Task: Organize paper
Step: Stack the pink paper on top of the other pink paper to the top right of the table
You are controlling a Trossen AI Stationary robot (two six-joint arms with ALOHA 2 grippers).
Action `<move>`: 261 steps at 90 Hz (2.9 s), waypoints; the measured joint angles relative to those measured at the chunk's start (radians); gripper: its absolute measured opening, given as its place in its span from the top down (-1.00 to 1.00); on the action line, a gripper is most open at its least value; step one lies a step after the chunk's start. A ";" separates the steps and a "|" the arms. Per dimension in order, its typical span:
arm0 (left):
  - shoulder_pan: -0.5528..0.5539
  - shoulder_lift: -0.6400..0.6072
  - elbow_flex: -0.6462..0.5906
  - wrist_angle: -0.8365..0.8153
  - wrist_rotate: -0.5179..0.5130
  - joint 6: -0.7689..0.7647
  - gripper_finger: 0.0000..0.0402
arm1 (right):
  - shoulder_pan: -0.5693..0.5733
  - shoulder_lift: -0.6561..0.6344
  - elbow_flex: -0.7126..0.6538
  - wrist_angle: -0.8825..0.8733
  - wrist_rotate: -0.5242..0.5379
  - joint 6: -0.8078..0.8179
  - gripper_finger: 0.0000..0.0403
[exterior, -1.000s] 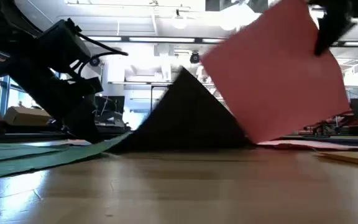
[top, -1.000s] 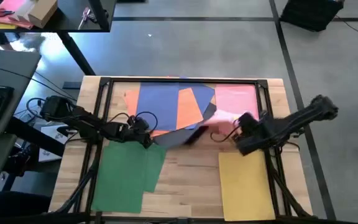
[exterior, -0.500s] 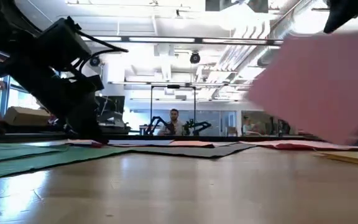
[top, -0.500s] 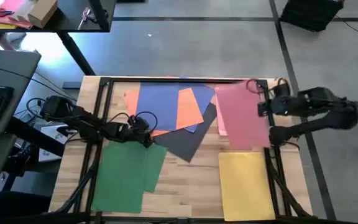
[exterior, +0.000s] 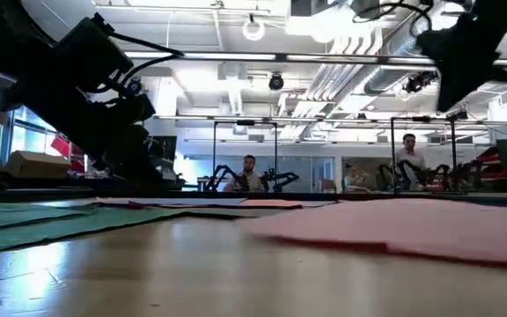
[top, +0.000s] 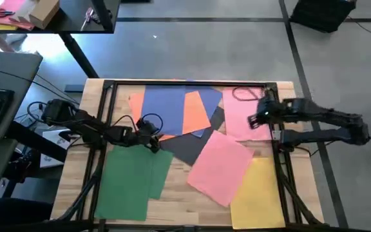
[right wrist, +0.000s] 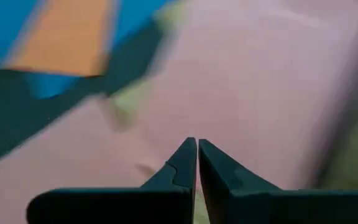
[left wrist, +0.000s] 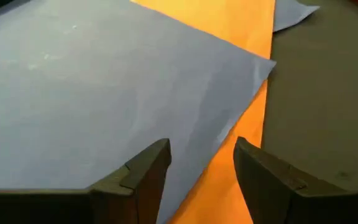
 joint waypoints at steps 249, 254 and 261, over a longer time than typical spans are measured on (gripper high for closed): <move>-0.151 0.541 0.537 0.037 0.376 0.299 0.16 | 0.500 -0.033 -0.458 0.329 -0.135 0.563 0.97; -0.151 0.541 0.537 0.036 0.375 0.299 0.16 | 0.500 -0.032 -0.419 0.275 -0.118 0.553 0.99; -0.151 0.535 0.537 0.034 0.375 0.305 0.16 | 0.500 -0.028 -0.343 0.190 -0.068 0.537 1.00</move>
